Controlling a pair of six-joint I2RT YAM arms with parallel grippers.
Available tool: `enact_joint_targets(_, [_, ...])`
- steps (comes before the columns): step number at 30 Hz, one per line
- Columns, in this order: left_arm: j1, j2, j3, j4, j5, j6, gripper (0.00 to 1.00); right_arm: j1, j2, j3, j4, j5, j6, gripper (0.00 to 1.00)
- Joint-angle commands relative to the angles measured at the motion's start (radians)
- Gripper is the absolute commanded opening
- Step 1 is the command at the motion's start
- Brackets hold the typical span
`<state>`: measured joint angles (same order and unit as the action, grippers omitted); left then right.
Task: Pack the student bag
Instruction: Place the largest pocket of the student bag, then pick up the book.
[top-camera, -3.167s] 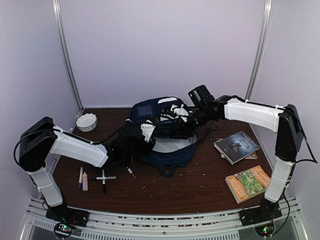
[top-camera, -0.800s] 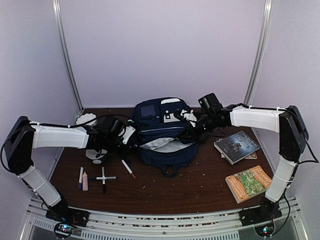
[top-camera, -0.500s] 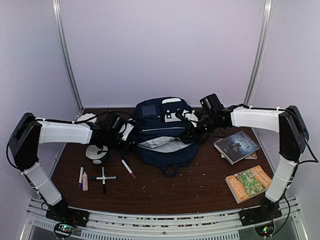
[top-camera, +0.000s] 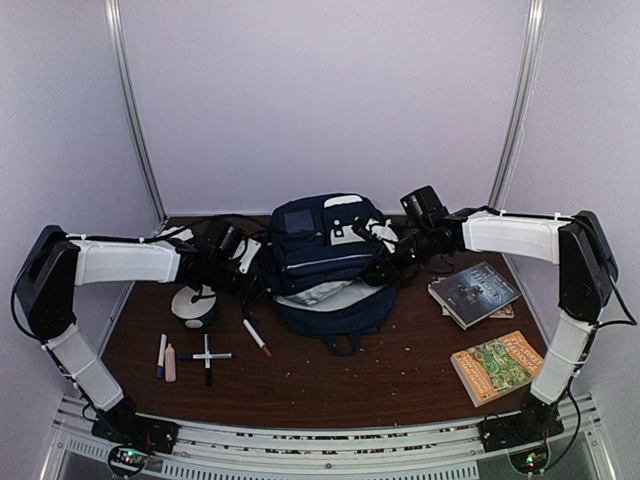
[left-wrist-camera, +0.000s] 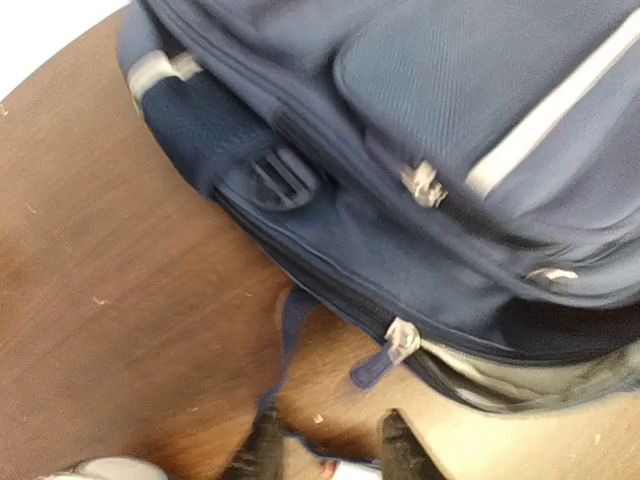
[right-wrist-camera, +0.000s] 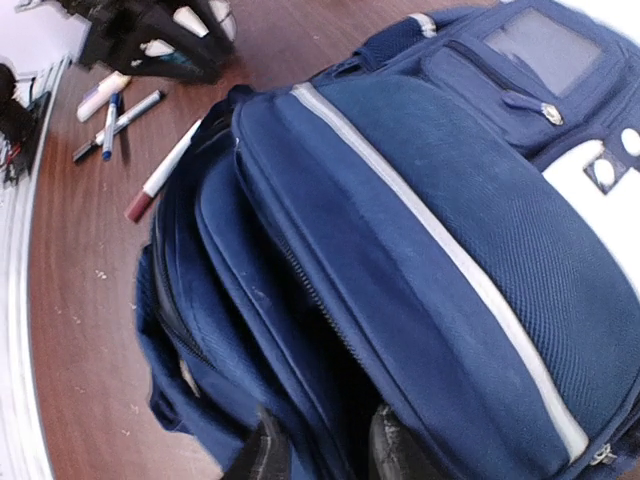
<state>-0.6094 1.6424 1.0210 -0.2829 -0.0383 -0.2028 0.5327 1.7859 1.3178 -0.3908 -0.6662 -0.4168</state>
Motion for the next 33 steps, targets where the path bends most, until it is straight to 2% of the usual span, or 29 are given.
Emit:
enact_joint_targets(1, [0.013,-0.134,0.044,-0.074,0.012,0.043,0.40,-0.045,-0.077,0.085,-0.110,0.002,0.014,0.44])
enact_joint_targets(3, [0.013,-0.178,0.056,-0.128,0.018,0.080,0.43,-0.078,-0.115,0.087,-0.148,0.004,0.031,0.50])
enact_joint_targets(6, [0.012,-0.246,0.059,-0.144,0.034,0.119,0.49,-0.133,-0.191,0.079,-0.219,0.045,0.029,0.54])
enact_joint_targets(9, [0.008,-0.288,0.075,-0.122,0.090,0.141,0.53,-0.189,-0.271,0.039,-0.288,0.108,0.032,0.55])
enact_joint_targets(11, [-0.002,-0.295,0.094,-0.087,0.133,0.147,0.59,-0.233,-0.327,-0.002,-0.323,0.151,0.042,0.56])
enact_joint_targets(13, [-0.014,-0.283,0.116,-0.033,0.165,0.147,0.60,-0.283,-0.379,-0.064,-0.333,0.213,0.055,0.57])
enact_joint_targets(18, [-0.045,-0.155,0.223,0.084,0.184,0.049,0.66,-0.452,-0.427,-0.184,-0.304,0.383,0.136,0.69])
enact_joint_targets(21, [-0.090,-0.069,0.251,0.203,0.181,-0.005,0.67,-0.550,-0.396,-0.193,-0.361,0.392,0.160,0.71])
enact_joint_targets(23, [-0.099,0.014,0.319,0.210,0.223,-0.012,0.64,-0.610,-0.384,-0.215,-0.360,0.393,0.172,0.73])
enact_joint_targets(29, [-0.151,0.183,0.488,0.176,0.282,-0.008,0.62,-0.635,-0.369,-0.294,-0.292,0.568,0.151,0.80])
enact_joint_targets(31, [-0.166,0.213,0.506,0.185,0.324,-0.015,0.61,-0.642,-0.344,-0.274,-0.315,0.570,0.149,0.80])
enact_joint_targets(33, [-0.177,0.266,0.544,0.172,0.370,-0.030,0.61,-0.648,-0.317,-0.247,-0.360,0.576,0.147,0.85])
